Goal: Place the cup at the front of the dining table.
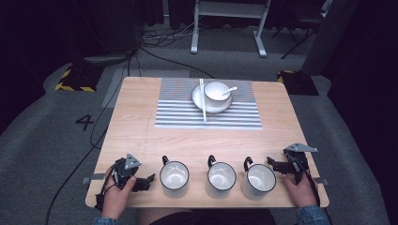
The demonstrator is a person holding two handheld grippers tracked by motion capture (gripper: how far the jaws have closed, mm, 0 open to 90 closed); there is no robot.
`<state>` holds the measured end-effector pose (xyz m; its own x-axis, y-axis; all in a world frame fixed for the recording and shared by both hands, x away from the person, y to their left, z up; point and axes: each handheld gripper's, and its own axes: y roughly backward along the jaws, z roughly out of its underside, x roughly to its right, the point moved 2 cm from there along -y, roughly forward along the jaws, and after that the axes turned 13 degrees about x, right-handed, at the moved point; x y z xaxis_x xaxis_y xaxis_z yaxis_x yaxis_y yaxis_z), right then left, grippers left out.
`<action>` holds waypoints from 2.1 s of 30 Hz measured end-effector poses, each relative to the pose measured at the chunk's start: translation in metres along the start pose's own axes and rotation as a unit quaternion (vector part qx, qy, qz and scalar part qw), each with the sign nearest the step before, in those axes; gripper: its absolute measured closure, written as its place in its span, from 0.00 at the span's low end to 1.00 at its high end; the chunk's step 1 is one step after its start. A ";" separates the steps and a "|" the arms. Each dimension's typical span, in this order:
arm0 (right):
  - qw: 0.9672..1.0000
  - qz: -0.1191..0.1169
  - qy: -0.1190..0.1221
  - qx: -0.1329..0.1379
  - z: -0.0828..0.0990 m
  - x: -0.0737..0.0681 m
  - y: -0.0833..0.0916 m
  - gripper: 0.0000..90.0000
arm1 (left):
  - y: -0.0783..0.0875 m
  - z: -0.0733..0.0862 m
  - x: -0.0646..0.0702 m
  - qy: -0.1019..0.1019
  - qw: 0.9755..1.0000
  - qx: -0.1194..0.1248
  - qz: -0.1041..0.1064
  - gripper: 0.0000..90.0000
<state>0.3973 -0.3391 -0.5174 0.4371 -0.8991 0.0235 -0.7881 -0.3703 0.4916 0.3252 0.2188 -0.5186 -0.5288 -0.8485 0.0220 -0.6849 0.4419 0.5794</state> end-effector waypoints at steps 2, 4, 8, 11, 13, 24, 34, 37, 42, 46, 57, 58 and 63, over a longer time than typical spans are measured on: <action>1.000 0.000 0.000 0.000 0.000 0.000 0.000 0.16 | 0.000 0.000 0.000 0.001 1.000 0.001 -0.002 0.05; 1.000 0.000 0.000 0.000 0.000 0.000 0.000 0.16 | 0.000 0.000 0.000 0.003 1.000 -0.001 -0.004 0.05; 1.000 0.000 0.000 0.000 0.000 0.000 0.000 0.16 | -0.001 0.001 0.001 0.002 1.000 -0.006 -0.003 0.00; 1.000 0.000 0.000 0.000 0.000 0.000 0.000 0.16 | -0.001 0.001 0.000 0.000 1.000 -0.006 -0.001 0.00; 1.000 0.000 0.000 0.000 0.000 0.000 0.000 0.16 | -0.001 0.001 0.000 0.000 1.000 -0.006 0.001 0.00; 1.000 0.000 0.000 0.000 0.000 0.000 0.000 0.16 | -0.001 0.001 0.000 0.000 1.000 -0.006 0.001 0.00; 1.000 0.000 0.001 0.000 0.000 0.000 0.000 0.16 | -0.001 0.000 0.000 0.001 1.000 -0.009 0.003 0.00; 1.000 0.000 0.001 0.000 0.000 0.000 0.000 0.16 | -0.001 0.000 -0.001 0.003 1.000 -0.007 0.004 0.00; 1.000 0.000 0.001 0.000 0.000 0.000 0.000 0.16 | 0.003 0.000 -0.003 0.022 1.000 0.022 0.006 0.13; 1.000 0.000 0.000 0.000 0.000 0.000 0.000 0.16 | 0.008 -0.001 -0.006 0.029 0.998 0.058 0.013 0.11; 1.000 0.000 0.001 -0.001 0.000 0.000 0.000 0.16 | 0.038 -0.020 0.012 0.019 0.985 0.171 0.031 0.19; 1.000 0.000 0.001 0.000 0.000 0.000 0.000 0.16 | 0.041 -0.022 0.014 0.021 0.983 0.178 0.035 0.16; 1.000 0.000 0.001 -0.001 0.000 0.000 0.000 0.16 | 0.057 -0.031 0.028 0.029 0.980 0.195 0.041 0.17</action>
<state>0.3968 -0.3393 -0.5173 0.4378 -0.8987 0.0251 -0.7877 -0.3700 0.4925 0.2872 0.2112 -0.4599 -0.5683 -0.8157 0.1080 -0.7868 0.5771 0.2186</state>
